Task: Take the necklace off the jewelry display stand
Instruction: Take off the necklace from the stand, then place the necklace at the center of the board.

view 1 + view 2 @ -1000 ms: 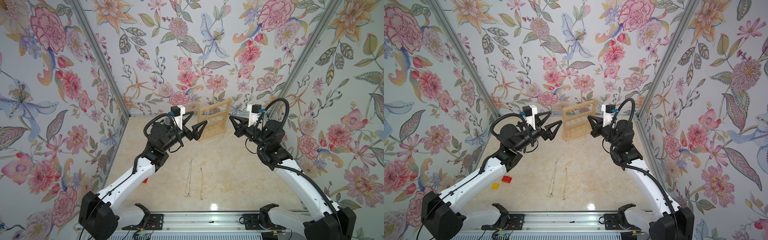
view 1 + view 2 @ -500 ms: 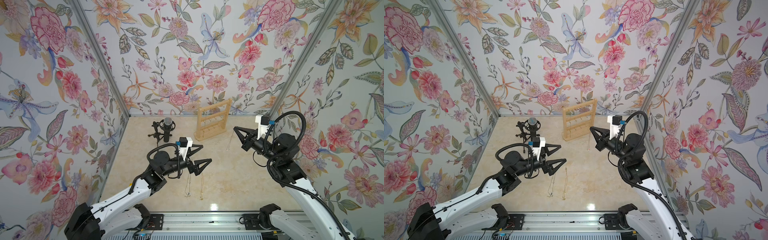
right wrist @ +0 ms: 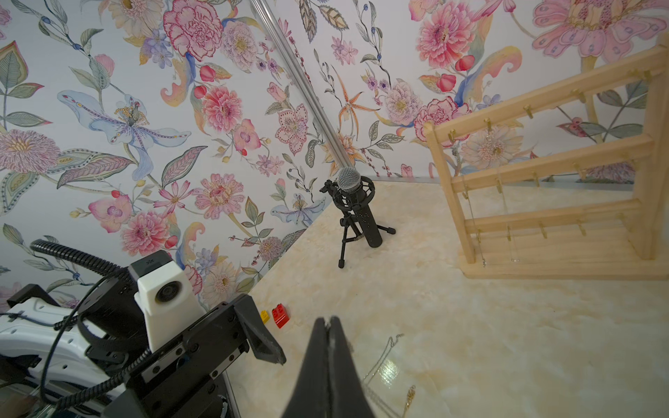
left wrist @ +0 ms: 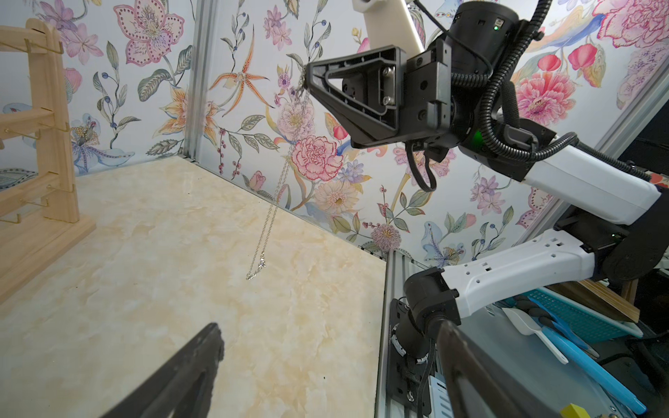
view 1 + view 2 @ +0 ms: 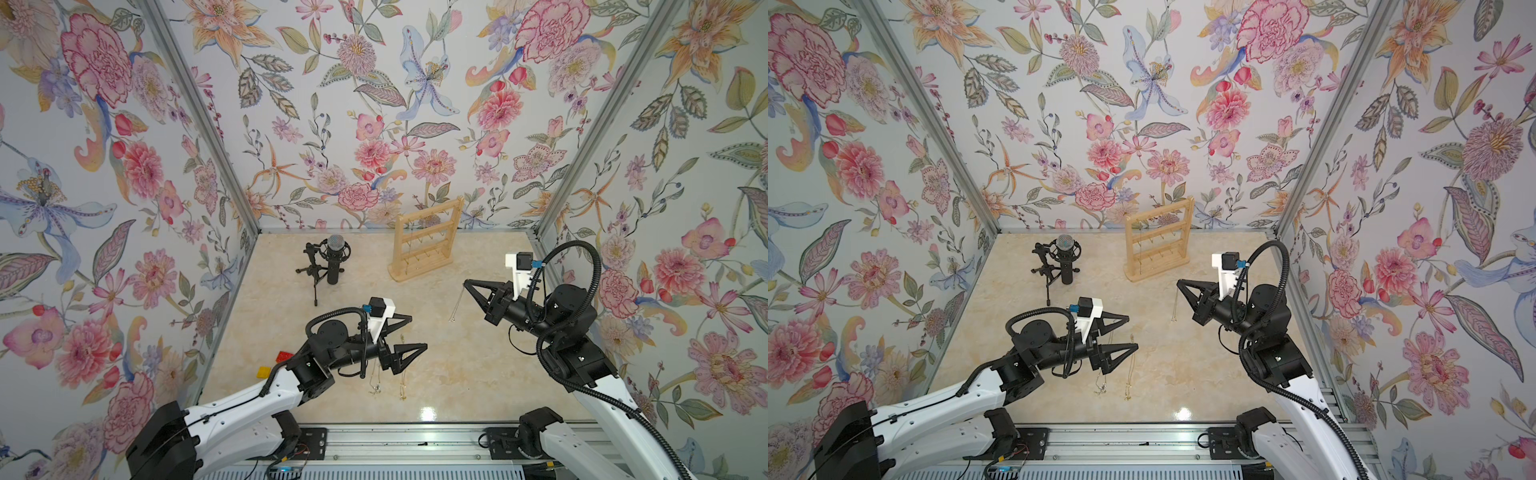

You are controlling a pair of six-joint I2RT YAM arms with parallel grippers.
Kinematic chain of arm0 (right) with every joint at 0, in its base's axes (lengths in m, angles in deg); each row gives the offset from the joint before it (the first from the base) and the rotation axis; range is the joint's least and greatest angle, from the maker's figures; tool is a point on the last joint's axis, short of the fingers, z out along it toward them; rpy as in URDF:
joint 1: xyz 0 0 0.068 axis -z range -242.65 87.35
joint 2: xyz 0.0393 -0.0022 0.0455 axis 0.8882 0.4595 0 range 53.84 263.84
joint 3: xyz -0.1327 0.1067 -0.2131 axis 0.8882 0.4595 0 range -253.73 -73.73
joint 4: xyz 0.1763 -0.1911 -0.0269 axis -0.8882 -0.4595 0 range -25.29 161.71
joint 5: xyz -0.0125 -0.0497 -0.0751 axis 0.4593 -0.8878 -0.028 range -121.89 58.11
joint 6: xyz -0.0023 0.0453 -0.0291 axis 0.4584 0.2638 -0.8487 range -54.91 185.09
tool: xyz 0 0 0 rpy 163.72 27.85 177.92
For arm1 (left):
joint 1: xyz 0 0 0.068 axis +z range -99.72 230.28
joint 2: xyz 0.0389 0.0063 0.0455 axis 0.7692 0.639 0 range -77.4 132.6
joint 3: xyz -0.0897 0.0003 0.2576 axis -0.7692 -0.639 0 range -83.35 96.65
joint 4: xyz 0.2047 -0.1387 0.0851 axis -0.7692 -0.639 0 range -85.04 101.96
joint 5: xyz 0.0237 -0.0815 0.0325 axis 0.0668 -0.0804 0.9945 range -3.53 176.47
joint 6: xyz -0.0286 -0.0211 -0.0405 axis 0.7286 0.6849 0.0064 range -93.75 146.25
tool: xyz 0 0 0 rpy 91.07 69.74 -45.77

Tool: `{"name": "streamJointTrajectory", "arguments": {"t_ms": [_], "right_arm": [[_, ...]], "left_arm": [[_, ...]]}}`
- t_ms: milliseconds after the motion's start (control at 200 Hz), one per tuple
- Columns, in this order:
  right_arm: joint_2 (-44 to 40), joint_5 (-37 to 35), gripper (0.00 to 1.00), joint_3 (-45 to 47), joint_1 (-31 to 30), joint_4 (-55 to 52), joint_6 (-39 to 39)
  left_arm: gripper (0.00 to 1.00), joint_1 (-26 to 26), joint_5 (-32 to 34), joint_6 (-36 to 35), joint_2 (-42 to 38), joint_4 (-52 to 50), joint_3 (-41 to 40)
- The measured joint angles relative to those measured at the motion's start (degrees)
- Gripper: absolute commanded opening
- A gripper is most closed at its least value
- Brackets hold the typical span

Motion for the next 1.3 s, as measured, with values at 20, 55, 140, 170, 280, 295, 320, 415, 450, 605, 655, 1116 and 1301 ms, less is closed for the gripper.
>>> {"name": "streamJointTrajectory", "arguments": {"t_ms": [20, 55, 140, 170, 280, 295, 320, 415, 450, 605, 655, 1116, 1301], "right_arm": [[-0.1, 0.2, 0.0, 0.2, -0.1, -0.3, 0.1], [-0.2, 0.4, 0.0, 0.5, -0.2, -0.8, 0.3], [-0.7, 1.0, 0.0, 1.3, -0.3, -2.0, 0.7], [-0.9, 1.1, 0.0, 1.5, -0.3, -2.3, 0.8], [-1.8, 1.7, 0.0, 2.1, -0.3, -3.3, 1.1], [-1.9, 1.7, 0.0, 2.2, -0.3, -3.3, 1.1], [-2.0, 1.8, 0.0, 2.3, -0.3, -3.5, 1.2], [-2.1, 2.1, 0.0, 2.3, -0.6, -3.7, 1.5], [-2.1, 2.1, 0.0, 2.4, -0.7, -3.7, 1.6], [-2.4, 2.2, 0.0, 3.2, -1.0, -4.0, 2.1], [-2.7, 2.2, 0.0, 3.6, -1.0, -4.1, 2.3], [-6.2, 2.1, 0.0, 5.7, -1.1, -5.0, 3.8], [-6.6, 2.1, 0.0, 5.9, -1.3, -5.5, 4.0]], "left_arm": [[0.92, 0.0, 0.3, -0.3, 0.7, -0.2, 0.3], [0.91, 0.0, 0.5, -0.7, 1.9, -0.3, 0.8], [0.9, 0.0, 0.6, -1.7, 5.1, -0.2, 1.9], [0.89, 0.0, 0.6, -2.0, 6.3, -0.1, 2.2], [0.84, -0.1, 0.4, -2.6, 11.1, 1.4, 3.5], [0.83, -0.1, 0.3, -2.6, 11.9, 1.6, 3.8], [0.82, -0.1, 0.3, -2.7, 13.1, 1.8, 4.2], [0.78, -0.1, -0.1, -3.0, 17.4, 2.5, 6.4], [0.76, -0.1, -0.2, -3.0, 18.9, 2.7, 7.3], [0.72, -0.1, -1.6, -3.4, 24.1, 3.6, 11.1], [0.71, -0.1, -2.3, -3.4, 25.4, 4.0, 11.9], [0.57, -0.9, -8.5, -3.0, 35.4, 7.8, 16.0], [0.44, -1.6, -8.7, -3.5, 36.7, 7.6, 18.3]]}}
